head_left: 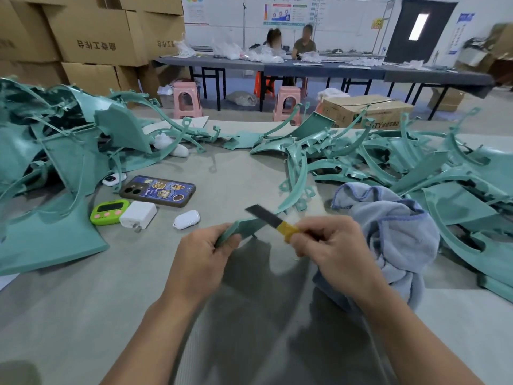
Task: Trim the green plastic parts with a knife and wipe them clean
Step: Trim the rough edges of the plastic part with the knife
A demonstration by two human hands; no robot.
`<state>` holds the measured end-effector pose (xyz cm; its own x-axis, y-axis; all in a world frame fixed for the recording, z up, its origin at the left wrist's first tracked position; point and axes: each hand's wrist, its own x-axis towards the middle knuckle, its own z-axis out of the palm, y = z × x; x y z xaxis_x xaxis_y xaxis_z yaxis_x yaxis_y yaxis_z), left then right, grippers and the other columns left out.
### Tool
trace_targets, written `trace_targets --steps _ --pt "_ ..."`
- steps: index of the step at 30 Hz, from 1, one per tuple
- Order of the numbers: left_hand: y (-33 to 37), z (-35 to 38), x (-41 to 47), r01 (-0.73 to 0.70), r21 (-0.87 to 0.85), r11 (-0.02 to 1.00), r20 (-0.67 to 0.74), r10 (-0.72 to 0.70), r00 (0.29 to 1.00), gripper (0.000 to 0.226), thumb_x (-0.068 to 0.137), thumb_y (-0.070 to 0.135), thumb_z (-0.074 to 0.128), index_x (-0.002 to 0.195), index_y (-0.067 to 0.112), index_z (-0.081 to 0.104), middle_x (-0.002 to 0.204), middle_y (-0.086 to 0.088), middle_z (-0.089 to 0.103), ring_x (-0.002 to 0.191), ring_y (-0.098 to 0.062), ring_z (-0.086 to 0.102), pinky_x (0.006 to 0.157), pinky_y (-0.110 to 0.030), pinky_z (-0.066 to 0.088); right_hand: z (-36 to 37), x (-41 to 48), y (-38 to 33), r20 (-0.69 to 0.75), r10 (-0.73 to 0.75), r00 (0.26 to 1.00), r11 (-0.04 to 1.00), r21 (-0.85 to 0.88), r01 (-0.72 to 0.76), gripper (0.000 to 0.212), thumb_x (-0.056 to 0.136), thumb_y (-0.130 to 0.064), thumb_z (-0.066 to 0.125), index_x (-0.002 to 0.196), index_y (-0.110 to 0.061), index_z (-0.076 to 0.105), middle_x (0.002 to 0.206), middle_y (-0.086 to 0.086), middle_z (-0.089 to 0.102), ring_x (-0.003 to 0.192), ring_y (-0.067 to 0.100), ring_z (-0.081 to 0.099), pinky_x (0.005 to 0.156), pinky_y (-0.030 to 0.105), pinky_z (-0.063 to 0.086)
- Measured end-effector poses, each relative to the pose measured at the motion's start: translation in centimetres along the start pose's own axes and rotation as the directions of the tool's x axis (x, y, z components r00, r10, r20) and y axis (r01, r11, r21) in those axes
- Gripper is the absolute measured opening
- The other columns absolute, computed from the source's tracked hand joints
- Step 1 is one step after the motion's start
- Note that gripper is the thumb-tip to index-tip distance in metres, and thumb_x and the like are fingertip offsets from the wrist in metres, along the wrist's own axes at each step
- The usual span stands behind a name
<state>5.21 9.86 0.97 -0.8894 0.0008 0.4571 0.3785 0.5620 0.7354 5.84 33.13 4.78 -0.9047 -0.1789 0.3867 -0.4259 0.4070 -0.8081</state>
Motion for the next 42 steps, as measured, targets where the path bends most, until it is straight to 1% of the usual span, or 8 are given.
trace_targets --steps 2,8,15,22,29,35,39,42 --pt "0.0 0.0 0.1 -0.005 -0.042 0.999 0.002 0.006 1.000 0.016 0.093 0.025 0.065 0.099 0.032 0.078 0.065 0.034 0.061 0.063 0.015 0.055 0.059 -0.006 0.039 0.5 -0.1 0.2 0.007 0.032 0.999 0.997 -0.077 -0.031 0.017 0.087 -0.024 0.069 0.072 -0.016 0.069 0.059 0.006 0.059 0.052 0.016 0.047 0.052 0.030 0.038" --pt "0.6 -0.3 0.5 -0.008 -0.173 0.985 0.048 0.017 0.999 0.031 0.090 0.027 0.061 0.085 0.056 0.072 0.079 0.032 0.070 0.074 0.016 0.061 0.066 -0.006 0.046 -2.5 1.3 2.3 -0.523 0.235 0.819 0.874 -0.254 -0.414 0.028 0.090 -0.018 0.063 0.064 -0.010 0.061 0.052 0.006 0.054 0.054 0.024 0.049 0.050 0.035 0.034" --pt "0.4 -0.4 0.6 0.024 -0.099 0.995 0.038 -0.020 0.999 0.033 0.088 0.034 0.059 0.082 0.065 0.067 0.072 0.030 0.067 0.069 0.008 0.059 0.061 -0.011 0.044 0.0 0.2 0.2 0.029 -0.057 0.998 0.998 -0.029 0.057 0.019 0.093 -0.024 0.066 0.074 -0.017 0.066 0.059 0.003 0.051 0.054 0.008 0.040 0.051 0.026 0.034" --pt "0.6 -0.5 0.5 0.054 -0.195 0.979 0.015 -0.052 0.999 0.023 0.088 0.030 0.060 0.088 0.050 0.072 0.078 0.031 0.070 0.071 0.011 0.061 0.064 -0.007 0.045 -2.4 1.5 3.3 -0.460 0.268 0.846 0.839 -0.321 -0.440 0.029 0.091 -0.020 0.065 0.065 -0.010 0.061 0.048 0.001 0.049 0.048 0.015 0.040 0.048 0.032 0.032" --pt "0.7 -0.7 0.5 0.052 -0.210 0.976 0.043 -0.044 0.998 0.029 0.088 0.026 0.062 0.087 0.052 0.075 0.073 0.034 0.066 0.069 0.013 0.060 0.062 -0.006 0.044 0.2 0.3 0.7 0.038 -0.042 0.998 0.999 -0.029 0.043 0.016 0.092 -0.024 0.068 0.079 -0.016 0.071 0.058 0.004 0.051 0.053 0.004 0.038 0.051 0.021 0.032" --pt "0.3 -1.0 0.6 0.121 -0.282 0.952 0.088 -0.100 0.991 0.033 0.095 0.014 0.066 0.088 0.046 0.074 0.085 0.026 0.074 0.078 0.008 0.067 0.071 -0.013 0.052 -2.7 1.4 3.4 -0.513 0.203 0.834 0.858 -0.317 -0.404 0.028 0.091 -0.018 0.065 0.065 -0.010 0.060 0.049 0.001 0.047 0.050 0.017 0.040 0.049 0.031 0.031" --pt "0.2 -1.3 0.9 0.159 -0.295 0.942 0.095 -0.136 0.986 0.041 0.096 0.010 0.066 0.084 0.049 0.076 0.091 0.020 0.077 0.081 0.005 0.069 0.072 -0.013 0.052 -1.9 0.8 1.7 -0.232 0.041 0.972 0.998 -0.032 -0.050 0.019 0.090 -0.022 0.066 0.071 -0.023 0.067 0.051 -0.009 0.041 0.051 0.008 0.034 0.049 0.027 0.027" --pt "0.6 -1.6 0.8 0.165 -0.353 0.921 0.152 -0.118 0.981 0.037 0.092 0.017 0.065 0.089 0.052 0.077 0.097 0.018 0.077 0.088 0.000 0.071 0.077 -0.016 0.055 -0.4 0.6 1.5 -0.120 -0.021 0.993 0.991 -0.132 0.005 0.018 0.090 -0.025 0.067 0.073 -0.019 0.068 0.053 -0.009 0.046 0.051 0.006 0.036 0.048 0.023 0.028"
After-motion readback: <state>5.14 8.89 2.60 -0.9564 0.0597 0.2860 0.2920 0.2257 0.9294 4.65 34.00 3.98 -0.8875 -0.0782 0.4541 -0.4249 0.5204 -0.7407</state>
